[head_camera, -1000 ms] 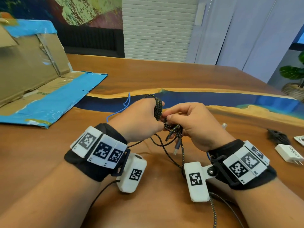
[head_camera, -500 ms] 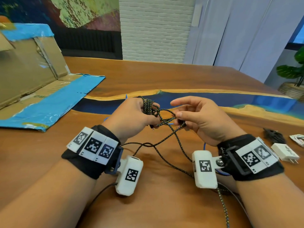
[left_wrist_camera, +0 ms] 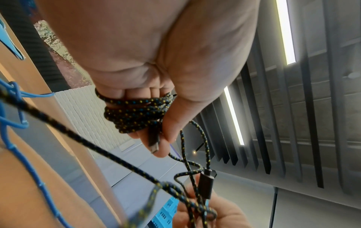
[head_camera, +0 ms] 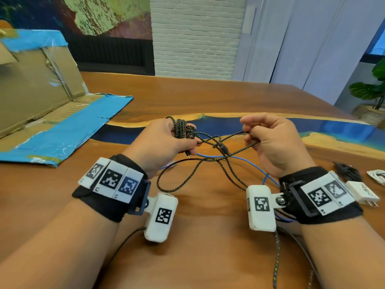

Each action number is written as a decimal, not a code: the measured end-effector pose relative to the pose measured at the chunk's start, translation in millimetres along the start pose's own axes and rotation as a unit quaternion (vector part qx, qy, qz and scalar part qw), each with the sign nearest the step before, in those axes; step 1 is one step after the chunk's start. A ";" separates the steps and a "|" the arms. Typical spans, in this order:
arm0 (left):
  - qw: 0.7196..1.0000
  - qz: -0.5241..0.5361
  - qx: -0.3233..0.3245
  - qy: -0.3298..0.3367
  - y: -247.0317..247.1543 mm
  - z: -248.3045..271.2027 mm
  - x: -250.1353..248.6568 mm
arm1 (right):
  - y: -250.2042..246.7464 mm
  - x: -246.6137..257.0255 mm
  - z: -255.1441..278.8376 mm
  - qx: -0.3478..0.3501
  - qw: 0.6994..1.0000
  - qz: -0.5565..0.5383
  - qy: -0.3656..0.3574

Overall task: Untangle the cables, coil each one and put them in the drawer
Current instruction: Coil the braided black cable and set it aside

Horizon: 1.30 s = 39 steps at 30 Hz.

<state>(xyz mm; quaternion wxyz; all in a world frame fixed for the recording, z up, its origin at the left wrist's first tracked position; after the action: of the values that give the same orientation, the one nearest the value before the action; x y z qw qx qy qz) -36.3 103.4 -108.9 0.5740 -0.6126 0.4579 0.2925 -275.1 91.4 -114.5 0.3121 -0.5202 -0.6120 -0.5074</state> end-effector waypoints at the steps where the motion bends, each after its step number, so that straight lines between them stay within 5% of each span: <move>1: 1.000 0.010 -0.009 -0.002 -2.3 -1.0 0.7 | -1.5 -0.4 -1.1 -0.001 1.000 0.024 -0.002; 9: 1.000 -0.005 -0.018 -0.006 1.2 -2.2 -1.5 | 38.3 7.5 31.2 0.204 0.962 0.180 0.013; 15: 0.997 -0.072 -0.027 0.007 6.0 0.8 -4.5 | 55.8 -1.1 45.2 0.254 0.934 0.252 -0.013; 19: 0.995 -0.091 -0.008 0.030 8.8 3.5 -11.7 | 55.4 6.2 41.9 0.196 0.941 0.259 -0.090; 25: 0.993 -0.097 0.049 0.035 1.3 2.3 -16.9 | 27.9 13.1 25.2 0.097 0.959 0.246 -0.101; 33: 0.988 -0.149 0.035 0.015 -9.0 6.4 3.1 | 40.4 -13.4 26.3 0.073 0.987 0.140 -0.004; 39: 0.994 -0.106 0.029 0.005 -24.7 5.8 13.6 | 12.5 0.9 13.5 -0.034 0.997 0.061 0.013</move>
<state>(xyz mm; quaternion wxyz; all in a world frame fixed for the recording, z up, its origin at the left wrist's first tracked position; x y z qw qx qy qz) -7.6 104.0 -111.2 0.6167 -0.6427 0.4014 0.2132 -261.4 103.7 -113.9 0.3328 -0.5601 -0.5575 -0.5145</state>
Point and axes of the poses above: each hand's wrist, its own z-axis away from the middle knuckle, its own y-axis out of the palm, x = y × z, the point moved 3 cm from there along -z, towards the middle knuckle, and after that the axes turned 13 degrees about -z, right-handed, at the moved point
